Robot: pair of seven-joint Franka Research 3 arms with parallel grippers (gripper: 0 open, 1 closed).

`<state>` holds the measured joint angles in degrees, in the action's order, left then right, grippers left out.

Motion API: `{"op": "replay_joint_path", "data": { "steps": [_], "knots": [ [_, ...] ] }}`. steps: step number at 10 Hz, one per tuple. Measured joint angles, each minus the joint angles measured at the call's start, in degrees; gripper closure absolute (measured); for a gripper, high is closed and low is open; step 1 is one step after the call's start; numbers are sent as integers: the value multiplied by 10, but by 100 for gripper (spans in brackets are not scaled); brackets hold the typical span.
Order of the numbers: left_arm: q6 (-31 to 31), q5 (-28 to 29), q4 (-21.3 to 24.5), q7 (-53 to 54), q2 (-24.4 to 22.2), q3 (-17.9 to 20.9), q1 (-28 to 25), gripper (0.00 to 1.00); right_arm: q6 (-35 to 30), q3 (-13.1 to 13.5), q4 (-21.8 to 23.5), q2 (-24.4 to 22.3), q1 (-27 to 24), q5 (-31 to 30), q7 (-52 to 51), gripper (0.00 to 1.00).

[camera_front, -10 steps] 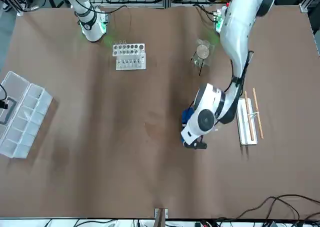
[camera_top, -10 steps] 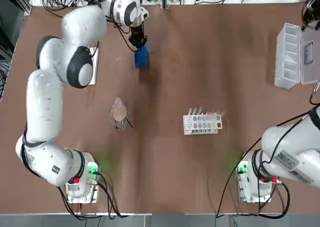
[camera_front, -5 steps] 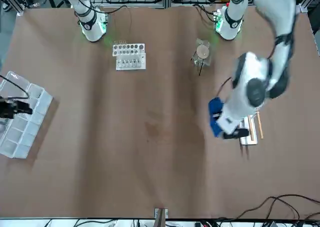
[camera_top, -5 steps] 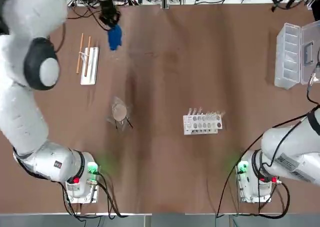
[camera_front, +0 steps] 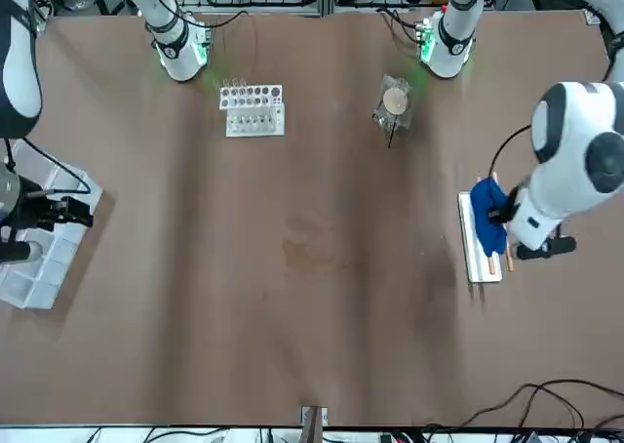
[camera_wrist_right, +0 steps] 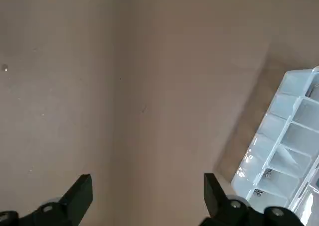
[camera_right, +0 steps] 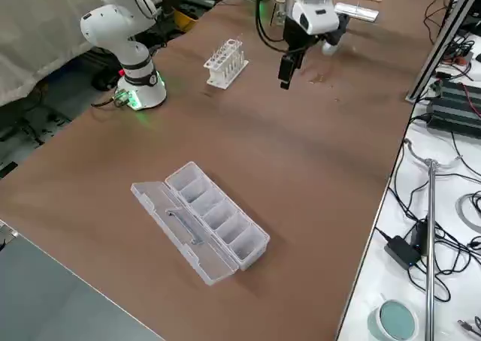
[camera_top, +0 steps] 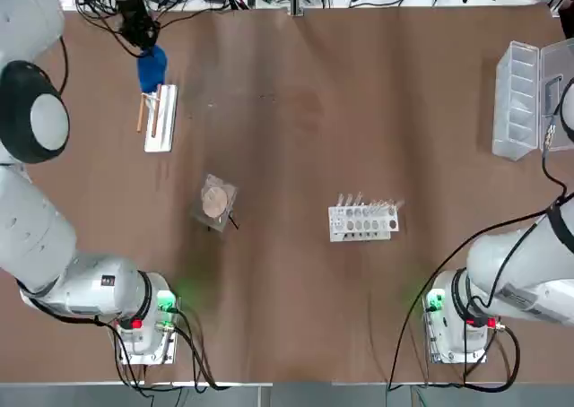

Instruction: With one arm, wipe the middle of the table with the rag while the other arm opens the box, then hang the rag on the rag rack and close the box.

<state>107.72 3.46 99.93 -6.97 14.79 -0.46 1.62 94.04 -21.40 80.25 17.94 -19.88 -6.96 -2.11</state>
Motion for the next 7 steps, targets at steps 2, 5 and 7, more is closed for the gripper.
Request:
{"op": "replay_joint_path", "data": {
  "steps": [2,5,7],
  "knots": [
    [13,5,4,37,12,0,-26,92,0,1,0,-7,-2,0,6,1],
    [45,24,6,37,49,-2,-25,92,-20,3,-1,-26,-32,21,7,1],
    [75,25,6,37,68,-2,-28,92,-30,6,2,-28,-70,22,-30,6]
  ]
}}
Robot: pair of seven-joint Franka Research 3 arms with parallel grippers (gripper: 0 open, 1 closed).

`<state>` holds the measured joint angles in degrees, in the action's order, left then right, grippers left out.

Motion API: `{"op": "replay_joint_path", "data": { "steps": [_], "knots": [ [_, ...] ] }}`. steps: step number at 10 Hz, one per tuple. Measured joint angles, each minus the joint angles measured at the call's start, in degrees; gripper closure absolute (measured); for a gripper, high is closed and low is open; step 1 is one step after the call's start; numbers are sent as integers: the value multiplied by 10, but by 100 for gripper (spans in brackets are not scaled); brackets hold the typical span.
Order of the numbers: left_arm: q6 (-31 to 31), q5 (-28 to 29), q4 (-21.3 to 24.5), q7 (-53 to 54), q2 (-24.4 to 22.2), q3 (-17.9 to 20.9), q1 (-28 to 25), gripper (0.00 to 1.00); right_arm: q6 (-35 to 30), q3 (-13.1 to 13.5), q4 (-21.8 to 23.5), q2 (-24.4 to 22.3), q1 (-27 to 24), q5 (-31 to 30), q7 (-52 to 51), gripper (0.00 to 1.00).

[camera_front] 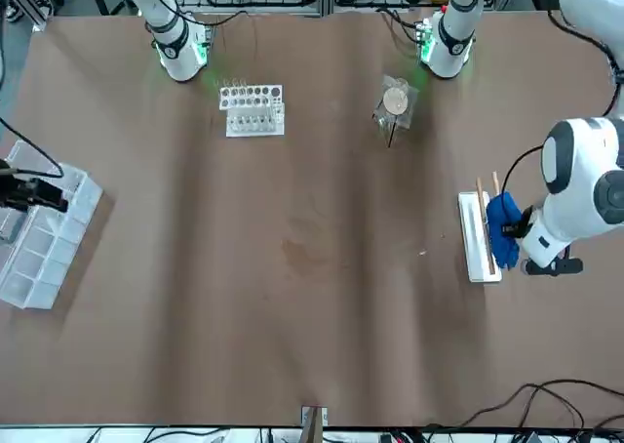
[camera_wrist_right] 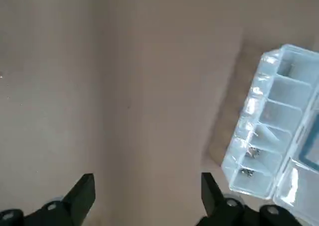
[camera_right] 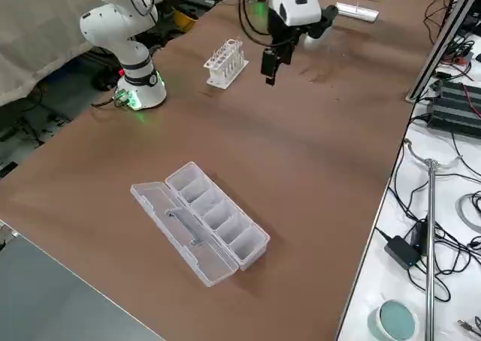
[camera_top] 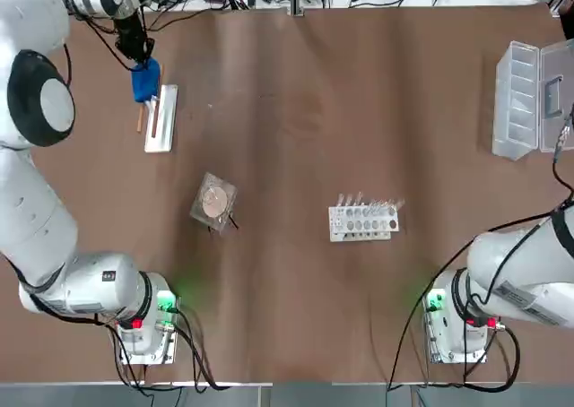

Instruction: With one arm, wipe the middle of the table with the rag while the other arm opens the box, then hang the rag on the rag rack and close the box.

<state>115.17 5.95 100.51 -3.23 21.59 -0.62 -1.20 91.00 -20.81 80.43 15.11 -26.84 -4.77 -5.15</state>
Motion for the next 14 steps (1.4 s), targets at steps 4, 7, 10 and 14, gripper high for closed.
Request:
{"op": "replay_joint_path", "data": {
  "steps": [4,7,10,14],
  "knots": [
    [7,0,-2,10,16,0,-7,88,-36,5,3,4,-123,2,-166,63],
    [8,0,-3,17,25,0,-17,64,-31,9,6,52,-226,4,-274,99],
    [8,0,-6,22,26,-1,-20,20,4,10,7,112,-320,39,-360,99],
    [10,0,-17,22,24,-4,-19,11,45,11,-6,162,-423,67,-442,99]
  ]
}}
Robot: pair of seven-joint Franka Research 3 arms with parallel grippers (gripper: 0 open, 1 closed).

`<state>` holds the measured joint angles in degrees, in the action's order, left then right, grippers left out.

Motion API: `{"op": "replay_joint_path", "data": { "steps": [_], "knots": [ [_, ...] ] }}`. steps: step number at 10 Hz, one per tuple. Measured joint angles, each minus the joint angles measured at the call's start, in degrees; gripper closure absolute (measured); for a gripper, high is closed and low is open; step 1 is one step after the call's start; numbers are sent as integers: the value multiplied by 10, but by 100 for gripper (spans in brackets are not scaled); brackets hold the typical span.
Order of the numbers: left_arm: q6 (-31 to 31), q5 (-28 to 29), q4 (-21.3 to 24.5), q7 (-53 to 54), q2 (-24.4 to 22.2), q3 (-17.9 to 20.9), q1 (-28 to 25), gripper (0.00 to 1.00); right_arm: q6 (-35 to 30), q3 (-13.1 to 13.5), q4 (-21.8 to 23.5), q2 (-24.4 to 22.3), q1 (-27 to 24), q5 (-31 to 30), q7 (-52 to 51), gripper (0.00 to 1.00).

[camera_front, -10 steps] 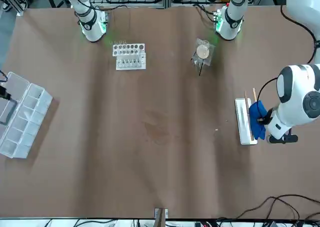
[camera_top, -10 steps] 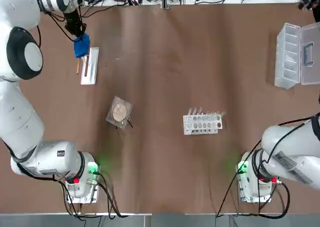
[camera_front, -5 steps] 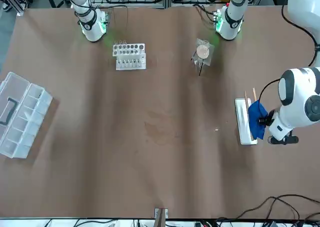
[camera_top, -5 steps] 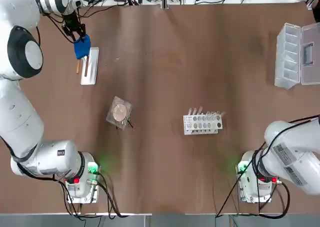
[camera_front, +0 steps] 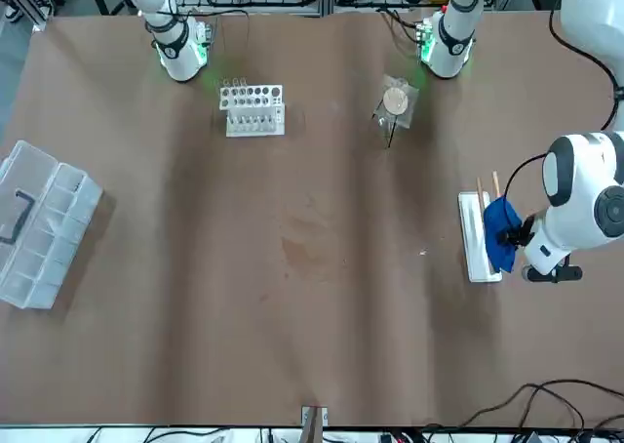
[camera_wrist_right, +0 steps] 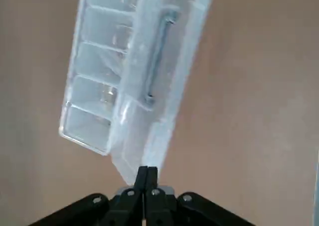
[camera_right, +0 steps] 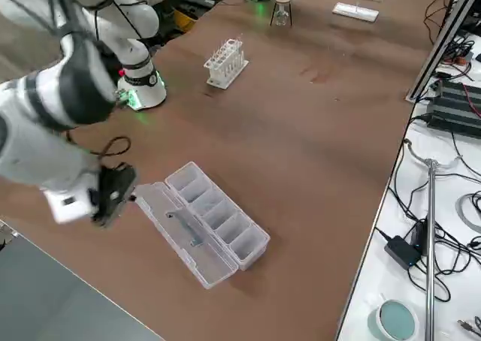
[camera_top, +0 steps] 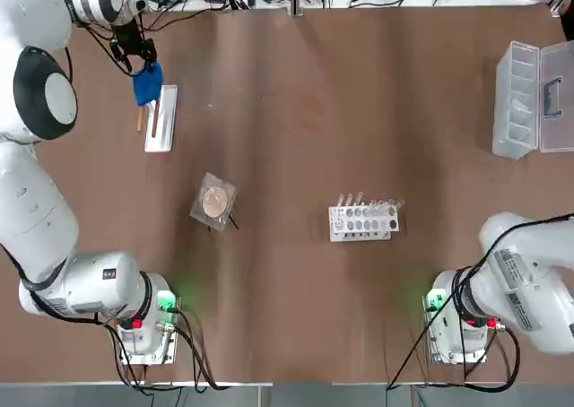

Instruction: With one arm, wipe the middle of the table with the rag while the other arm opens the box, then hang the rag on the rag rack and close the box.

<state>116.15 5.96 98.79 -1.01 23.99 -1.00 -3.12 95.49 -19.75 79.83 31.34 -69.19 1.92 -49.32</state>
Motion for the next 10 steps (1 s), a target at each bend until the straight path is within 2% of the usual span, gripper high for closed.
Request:
{"op": "replay_joint_path", "data": {
  "steps": [2,4,6,8,10],
  "knots": [
    [-1,-3,-37,-2,-28,-20,1,0,37,0,-4,51,-40,16,-33,99],
    [-24,-23,-50,-7,-89,-46,3,0,66,0,-9,104,-51,19,-40,99],
    [-93,-44,-63,-7,-150,-60,3,0,67,-7,-11,142,-46,44,-41,99],
    [-186,-61,-113,-7,-186,-63,3,0,63,-11,-12,166,-17,65,-41,99],
    [-258,-62,-139,-10,-221,-63,1,0,10,-16,-26,168,11,78,-32,99]
  ]
}}
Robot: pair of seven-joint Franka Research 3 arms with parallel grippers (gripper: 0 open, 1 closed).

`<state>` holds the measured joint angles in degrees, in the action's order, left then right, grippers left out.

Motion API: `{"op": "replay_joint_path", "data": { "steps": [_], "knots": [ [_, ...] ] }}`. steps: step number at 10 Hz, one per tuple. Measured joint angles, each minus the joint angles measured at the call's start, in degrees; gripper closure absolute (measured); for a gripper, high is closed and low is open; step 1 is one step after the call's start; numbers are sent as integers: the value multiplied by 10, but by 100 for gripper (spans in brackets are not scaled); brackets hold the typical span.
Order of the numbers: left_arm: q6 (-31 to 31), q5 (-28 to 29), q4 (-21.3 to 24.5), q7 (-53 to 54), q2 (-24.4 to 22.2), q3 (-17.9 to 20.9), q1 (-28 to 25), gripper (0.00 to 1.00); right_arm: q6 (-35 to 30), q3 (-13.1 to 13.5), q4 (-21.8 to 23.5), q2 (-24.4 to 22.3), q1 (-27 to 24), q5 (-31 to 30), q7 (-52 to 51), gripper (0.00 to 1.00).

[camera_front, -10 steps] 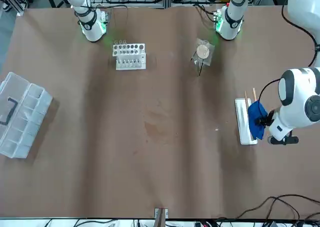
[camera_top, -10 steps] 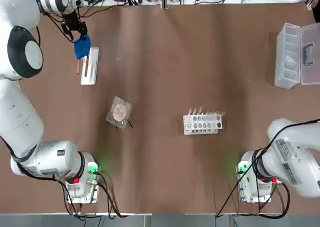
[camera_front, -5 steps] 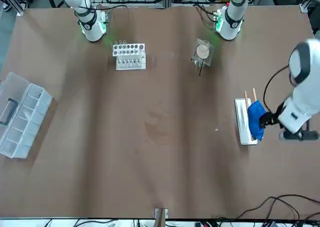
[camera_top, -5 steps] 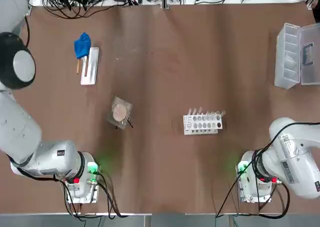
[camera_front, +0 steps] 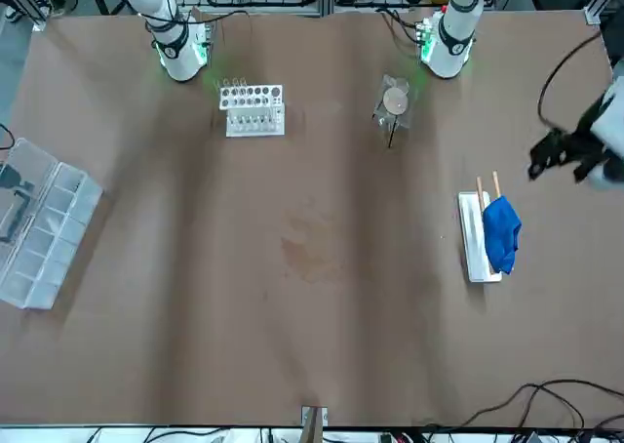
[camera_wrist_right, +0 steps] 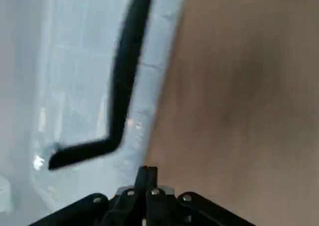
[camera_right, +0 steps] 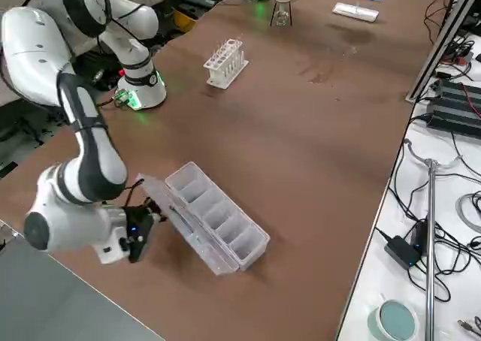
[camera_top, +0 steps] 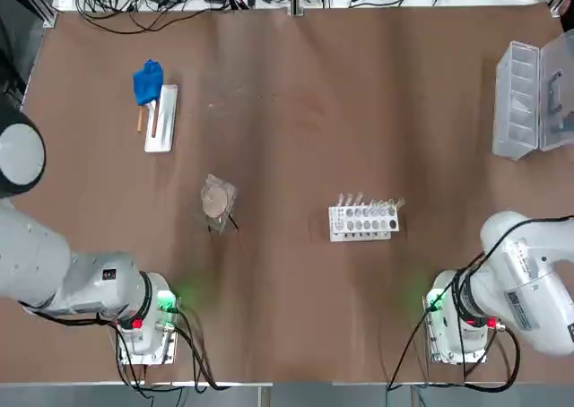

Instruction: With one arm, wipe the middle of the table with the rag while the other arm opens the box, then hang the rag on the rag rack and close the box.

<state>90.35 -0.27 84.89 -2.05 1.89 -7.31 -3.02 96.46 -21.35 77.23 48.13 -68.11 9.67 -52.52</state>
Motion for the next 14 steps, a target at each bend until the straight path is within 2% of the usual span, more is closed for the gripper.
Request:
{"op": "replay_joint_path", "data": {
  "steps": [2,3,6,8,11,13,14],
  "knots": [
    [-17,0,12,-11,-28,-1,0,0,-64,-4,-39,-3,38,5,32,99],
    [-14,-4,19,-13,-32,-1,0,0,-74,-12,-50,-4,61,7,46,99],
    [5,-35,35,-12,-22,7,13,0,-61,-19,-54,-2,111,7,62,98],
    [6,-35,36,-12,-18,32,42,0,-36,-17,-54,1,112,6,62,98],
    [20,-21,37,-12,-15,41,41,1,-42,-21,-56,0,123,6,97,96],
    [23,-19,37,-11,-10,41,41,1,-92,-24,-86,-27,164,-3,128,93],
    [23,-19,37,-11,-9,41,41,1,-114,-25,-106,-58,189,-18,152,84]
  ]
}}
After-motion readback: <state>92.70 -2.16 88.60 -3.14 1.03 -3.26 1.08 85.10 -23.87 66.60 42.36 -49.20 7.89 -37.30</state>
